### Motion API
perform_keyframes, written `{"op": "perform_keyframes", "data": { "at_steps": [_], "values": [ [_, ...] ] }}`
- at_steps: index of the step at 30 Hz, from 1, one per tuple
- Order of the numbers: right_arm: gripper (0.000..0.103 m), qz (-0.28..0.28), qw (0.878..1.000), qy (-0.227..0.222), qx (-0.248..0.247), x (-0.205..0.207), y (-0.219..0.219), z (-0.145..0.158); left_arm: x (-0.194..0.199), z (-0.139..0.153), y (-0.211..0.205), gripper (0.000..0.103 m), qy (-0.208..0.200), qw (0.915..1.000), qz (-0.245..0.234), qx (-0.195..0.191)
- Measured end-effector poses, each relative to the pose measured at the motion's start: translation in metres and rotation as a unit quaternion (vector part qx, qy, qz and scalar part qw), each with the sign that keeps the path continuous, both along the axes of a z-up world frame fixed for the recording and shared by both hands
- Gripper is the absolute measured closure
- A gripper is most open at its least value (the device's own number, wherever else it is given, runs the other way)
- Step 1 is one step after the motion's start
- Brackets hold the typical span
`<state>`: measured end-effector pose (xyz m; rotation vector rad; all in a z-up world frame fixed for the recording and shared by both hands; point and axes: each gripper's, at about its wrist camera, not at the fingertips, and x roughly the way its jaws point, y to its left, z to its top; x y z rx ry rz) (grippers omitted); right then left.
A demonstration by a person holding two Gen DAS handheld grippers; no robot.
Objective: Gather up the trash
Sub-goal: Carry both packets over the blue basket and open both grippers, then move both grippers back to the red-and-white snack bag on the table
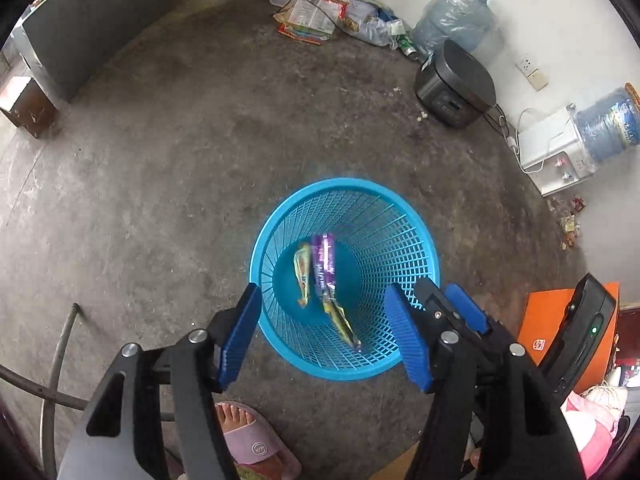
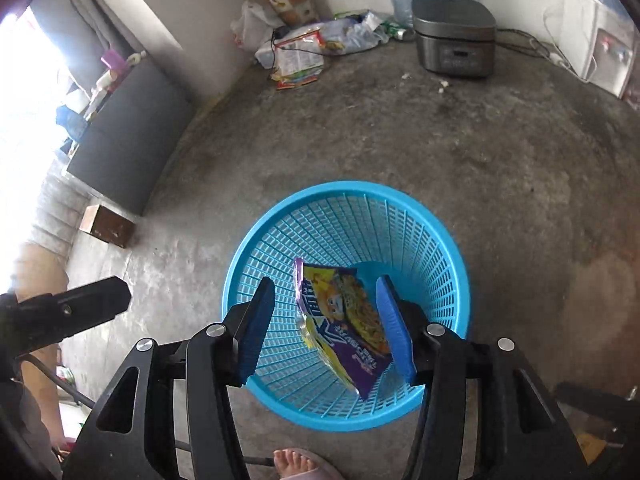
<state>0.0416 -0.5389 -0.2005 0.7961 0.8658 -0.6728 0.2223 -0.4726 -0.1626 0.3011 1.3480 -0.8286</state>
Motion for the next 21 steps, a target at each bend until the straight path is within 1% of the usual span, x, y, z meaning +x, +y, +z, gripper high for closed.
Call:
{"op": "perform_keyframes", "data": {
  "at_steps": [3, 4, 6, 8, 10, 11, 13, 14, 16, 18, 19, 21],
  "values": [
    [0.052, -0.009, 1.0, -0.017, 0.0, -0.018, 0.001, 0.014, -0.006, 0.027, 0.01, 0.039, -0.036, 0.9988, -0.011, -0.029],
    [0.052, -0.01, 1.0, -0.022, -0.004, -0.019, 0.006, 0.02, -0.009, 0.04, 0.015, 0.039, -0.048, 0.9978, -0.015, -0.043],
    [0.052, -0.005, 0.999, -0.034, -0.016, -0.028, 0.015, 0.038, -0.016, 0.066, 0.028, 0.037, -0.065, 0.9948, -0.022, -0.075],
    [0.051, 0.007, 0.998, -0.05, -0.035, -0.036, 0.027, 0.059, -0.025, 0.096, 0.048, 0.036, -0.083, 0.9897, -0.026, -0.113],
    [0.045, 0.021, 0.996, -0.065, -0.057, -0.043, 0.042, 0.079, -0.036, 0.124, 0.07, 0.032, -0.099, 0.9828, -0.032, -0.153],
    [0.044, 0.028, 0.995, -0.072, -0.07, -0.044, 0.048, 0.088, -0.043, 0.139, 0.084, 0.031, -0.11, 0.9787, -0.035, -0.17],
    [0.034, 0.043, 0.99, -0.091, -0.098, -0.053, 0.067, 0.11, -0.057, 0.166, 0.107, 0.03, -0.129, 0.9713, -0.042, -0.196],
    [0.031, 0.051, 0.987, -0.098, -0.113, -0.054, 0.074, 0.118, -0.064, 0.178, 0.12, 0.03, -0.134, 0.9679, -0.043, -0.208],
    [0.018, 0.067, 0.981, -0.112, -0.144, -0.059, 0.091, 0.137, -0.078, 0.201, 0.15, 0.03, -0.15, 0.9614, -0.039, -0.227],
    [0.01, 0.085, 0.972, -0.12, -0.183, -0.063, 0.111, 0.157, -0.091, 0.221, 0.183, 0.03, -0.171, 0.9557, -0.031, -0.238],
    [0.008, 0.097, 0.966, -0.125, -0.203, -0.065, 0.121, 0.166, -0.099, 0.229, 0.2, 0.03, -0.182, 0.9532, -0.025, -0.24],
    [0.008, 0.125, 0.954, -0.131, -0.239, -0.067, 0.142, 0.184, -0.112, 0.244, 0.238, 0.03, -0.202, 0.9479, -0.004, -0.246]
  ]
}}
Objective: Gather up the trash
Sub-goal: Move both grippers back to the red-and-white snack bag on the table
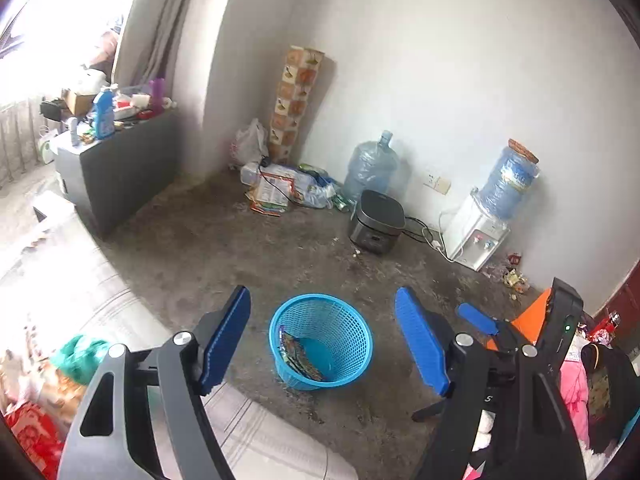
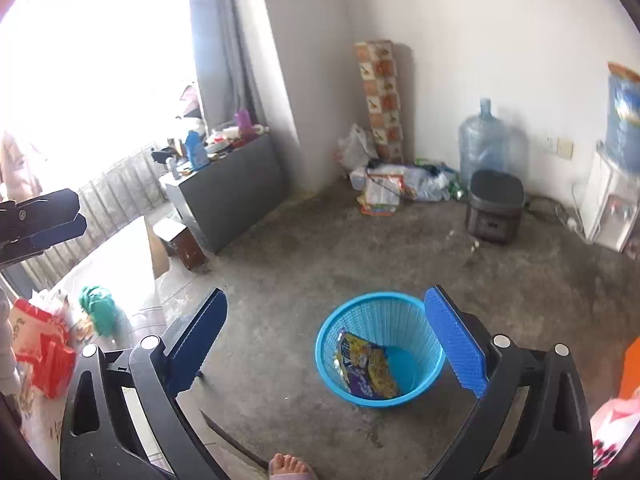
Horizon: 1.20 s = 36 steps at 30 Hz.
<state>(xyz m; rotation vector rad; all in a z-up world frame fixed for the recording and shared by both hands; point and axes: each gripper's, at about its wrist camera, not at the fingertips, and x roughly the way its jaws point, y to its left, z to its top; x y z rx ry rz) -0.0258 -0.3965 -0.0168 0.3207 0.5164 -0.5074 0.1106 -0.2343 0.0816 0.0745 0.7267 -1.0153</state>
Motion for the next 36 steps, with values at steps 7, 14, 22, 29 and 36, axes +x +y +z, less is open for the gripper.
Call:
{"op": "perform_keyframes", "data": {
  "at_steps": [7, 14, 22, 29, 36],
  "values": [
    [0.008, 0.106, 0.992, -0.013, -0.066, 0.006, 0.062, 0.028, -0.051, 0.022, 0.131, 0.03, -0.062, 0.9936, 0.093, 0.014],
    [0.008, 0.206, 0.977, -0.036, -0.045, 0.034, 0.111, 0.036, -0.077, 0.01, 0.226, 0.03, -0.089, 0.9743, 0.199, 0.056],
    [0.011, 0.255, 0.966, -0.037, 0.011, 0.061, 0.14, 0.047, -0.072, 0.004, 0.251, 0.034, -0.13, 0.9565, 0.249, 0.078],
    [0.023, 0.27, 0.962, -0.003, 0.042, 0.084, 0.142, 0.034, -0.055, -0.005, 0.257, 0.048, -0.123, 0.9521, 0.267, 0.084],
    [0.028, 0.283, 0.955, 0.038, 0.081, 0.12, 0.138, 0.015, -0.059, -0.024, 0.268, 0.055, -0.088, 0.9583, 0.26, 0.079]
  ]
}}
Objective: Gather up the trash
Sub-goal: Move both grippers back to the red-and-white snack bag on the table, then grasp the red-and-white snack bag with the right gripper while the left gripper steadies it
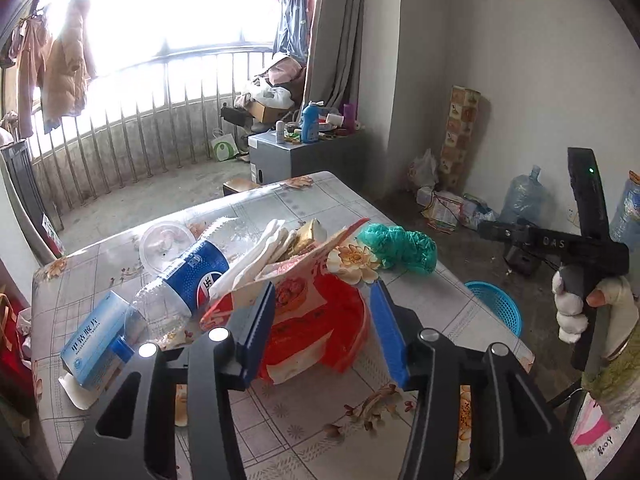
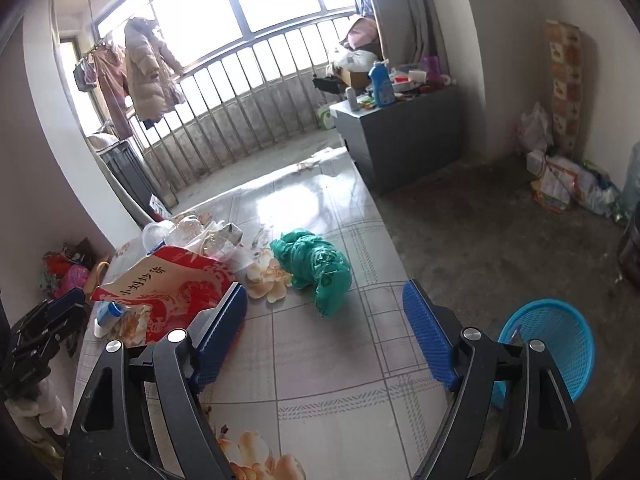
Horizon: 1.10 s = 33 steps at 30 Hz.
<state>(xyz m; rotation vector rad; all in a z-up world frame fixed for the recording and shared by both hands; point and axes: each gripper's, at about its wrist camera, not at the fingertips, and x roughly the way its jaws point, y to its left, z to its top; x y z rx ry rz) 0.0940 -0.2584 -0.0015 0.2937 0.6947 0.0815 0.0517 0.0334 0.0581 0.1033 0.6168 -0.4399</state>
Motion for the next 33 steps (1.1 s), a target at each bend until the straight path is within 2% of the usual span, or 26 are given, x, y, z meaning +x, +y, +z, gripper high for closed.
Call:
{"op": "perform_keyframes", "data": {
  "at_steps": [4, 11, 16, 21, 27, 29, 30, 33],
  "values": [
    [0.035, 0.005, 1.0, 0.014, 0.028, 0.013, 0.001, -0.002, -0.008, -0.022, 0.003, 0.055, 0.027, 0.9996, 0.003, 0.011],
    [0.045, 0.078, 0.993, 0.042, 0.077, 0.014, 0.044, -0.014, 0.0, -0.058, 0.02, 0.076, 0.087, 0.9948, 0.044, -0.027],
    [0.046, 0.126, 0.985, 0.07, 0.098, 0.021, 0.086, -0.025, 0.009, -0.065, 0.026, 0.086, 0.089, 0.9939, 0.052, -0.04],
    [0.043, 0.129, 0.981, 0.081, 0.119, 0.035, 0.112, -0.026, 0.015, -0.07, 0.03, 0.092, 0.081, 0.9935, 0.071, -0.036],
    [0.043, 0.117, 0.98, 0.12, 0.108, 0.049, 0.129, -0.041, 0.021, -0.075, 0.034, 0.093, 0.078, 0.9933, 0.077, -0.038],
    [0.049, 0.109, 0.979, 0.135, 0.107, 0.054, 0.13, -0.049, 0.023, -0.077, 0.037, 0.093, 0.079, 0.9929, 0.081, -0.039],
    [0.057, 0.109, 0.978, 0.14, 0.106, 0.056, 0.131, -0.051, 0.025, -0.078, 0.039, 0.093, 0.078, 0.9926, 0.084, -0.04],
    [0.065, 0.106, 0.976, 0.149, 0.114, 0.057, 0.128, -0.054, 0.03, -0.08, 0.047, 0.093, 0.08, 0.9912, 0.097, -0.042]
  ]
}}
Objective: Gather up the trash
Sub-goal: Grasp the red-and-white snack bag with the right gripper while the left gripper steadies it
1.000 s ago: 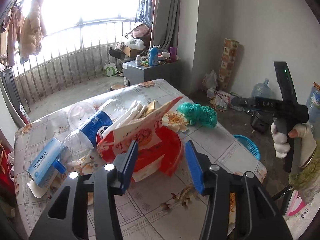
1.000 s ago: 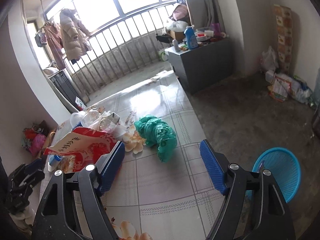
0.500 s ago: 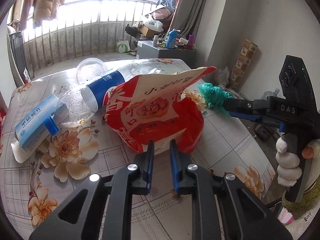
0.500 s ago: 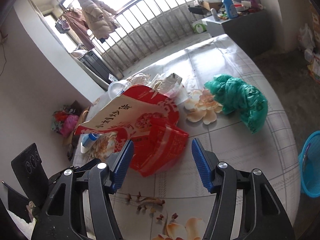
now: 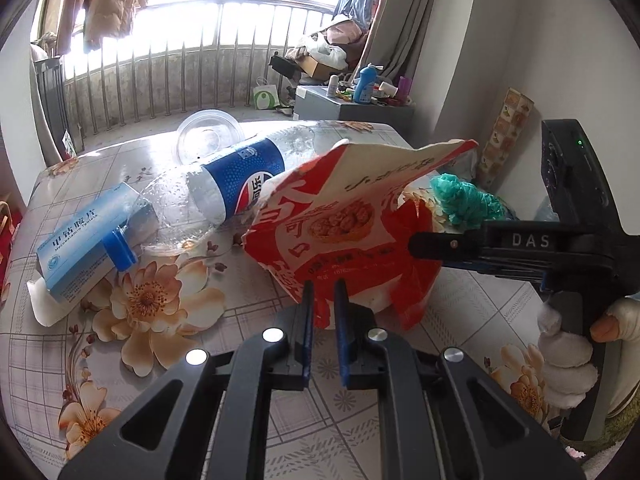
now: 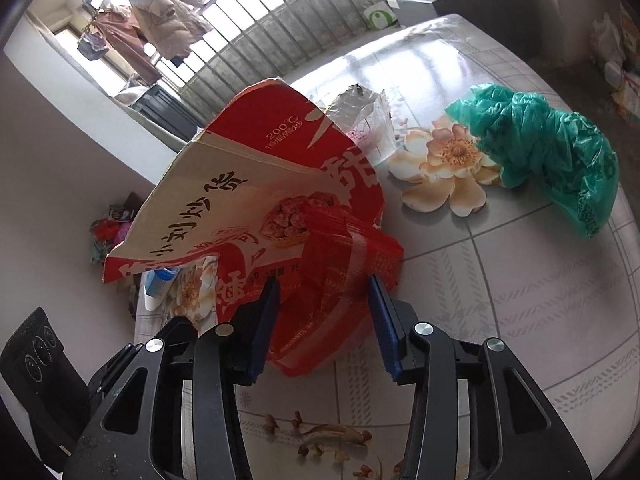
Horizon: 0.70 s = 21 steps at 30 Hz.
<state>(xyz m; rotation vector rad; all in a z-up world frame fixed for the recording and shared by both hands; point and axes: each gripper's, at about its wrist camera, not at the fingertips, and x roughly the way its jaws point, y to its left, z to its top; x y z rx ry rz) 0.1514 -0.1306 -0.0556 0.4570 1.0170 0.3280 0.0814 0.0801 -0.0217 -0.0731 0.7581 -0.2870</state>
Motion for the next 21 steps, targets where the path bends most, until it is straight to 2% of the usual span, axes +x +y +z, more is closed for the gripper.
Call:
{"op": "perform_keyframes", "data": {
  "at_steps": [2, 4, 6, 8, 13, 21],
  "values": [
    [0.068, 0.0, 1.0, 0.004, -0.002, 0.0, -0.002, 0.001, 0.007, -0.003, 0.007, 0.093, 0.011, 0.9998, 0.011, -0.011],
    [0.072, 0.001, 1.0, 0.005, -0.005, 0.001, -0.003, 0.002, 0.014, -0.007, 0.014, 0.088, 0.025, 0.9992, 0.018, -0.026],
    [0.073, 0.002, 1.0, 0.008, -0.003, 0.002, -0.006, 0.002, 0.025, -0.012, 0.022, 0.077, 0.041, 0.9978, 0.022, -0.048],
    [0.074, 0.003, 1.0, 0.012, 0.005, 0.004, -0.004, 0.0, 0.034, -0.017, 0.028, 0.076, 0.045, 0.9967, 0.033, -0.058],
    [0.076, 0.007, 1.0, 0.015, 0.012, 0.004, -0.008, -0.002, 0.052, -0.029, 0.034, 0.071, 0.048, 0.9963, 0.045, -0.055],
    [0.082, 0.012, 0.999, 0.029, 0.037, 0.002, -0.017, -0.006, 0.066, -0.027, 0.024, 0.055, 0.022, 0.9987, 0.009, -0.044]
  ]
}}
